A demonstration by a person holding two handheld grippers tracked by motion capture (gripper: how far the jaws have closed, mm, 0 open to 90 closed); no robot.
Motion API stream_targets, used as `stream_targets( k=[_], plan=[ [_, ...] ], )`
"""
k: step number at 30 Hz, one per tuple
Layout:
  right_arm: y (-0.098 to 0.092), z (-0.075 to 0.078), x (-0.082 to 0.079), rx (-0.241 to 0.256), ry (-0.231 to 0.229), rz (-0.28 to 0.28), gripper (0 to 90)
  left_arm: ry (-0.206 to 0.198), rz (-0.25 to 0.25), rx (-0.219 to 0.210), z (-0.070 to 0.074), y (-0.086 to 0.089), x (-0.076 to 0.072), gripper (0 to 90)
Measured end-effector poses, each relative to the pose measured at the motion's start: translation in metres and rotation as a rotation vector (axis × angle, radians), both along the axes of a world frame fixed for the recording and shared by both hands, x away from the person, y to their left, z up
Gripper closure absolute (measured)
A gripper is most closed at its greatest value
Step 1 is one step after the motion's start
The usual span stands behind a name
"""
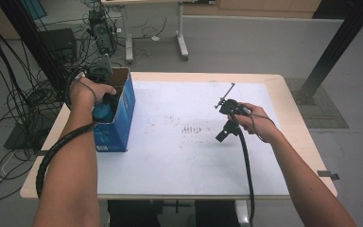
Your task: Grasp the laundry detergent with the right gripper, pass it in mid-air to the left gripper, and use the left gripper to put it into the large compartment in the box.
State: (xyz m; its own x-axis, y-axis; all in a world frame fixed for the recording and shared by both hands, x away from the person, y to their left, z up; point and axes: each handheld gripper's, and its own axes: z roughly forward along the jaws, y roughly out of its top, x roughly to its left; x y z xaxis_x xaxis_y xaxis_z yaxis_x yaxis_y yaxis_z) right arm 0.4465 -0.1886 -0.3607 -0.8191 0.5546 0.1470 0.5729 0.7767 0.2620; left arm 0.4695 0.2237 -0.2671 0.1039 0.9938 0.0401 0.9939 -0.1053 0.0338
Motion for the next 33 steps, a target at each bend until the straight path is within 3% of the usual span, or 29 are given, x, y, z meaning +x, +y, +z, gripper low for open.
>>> stream_targets(
  k=[33],
  plan=[
    [0.0014, -0.0031, 0.0014, -0.001, 0.004, 0.003, 4.4, -0.012, 0.014, 0.005, -0.0017, -0.0008, 0.0002, 37.6]
  ],
)
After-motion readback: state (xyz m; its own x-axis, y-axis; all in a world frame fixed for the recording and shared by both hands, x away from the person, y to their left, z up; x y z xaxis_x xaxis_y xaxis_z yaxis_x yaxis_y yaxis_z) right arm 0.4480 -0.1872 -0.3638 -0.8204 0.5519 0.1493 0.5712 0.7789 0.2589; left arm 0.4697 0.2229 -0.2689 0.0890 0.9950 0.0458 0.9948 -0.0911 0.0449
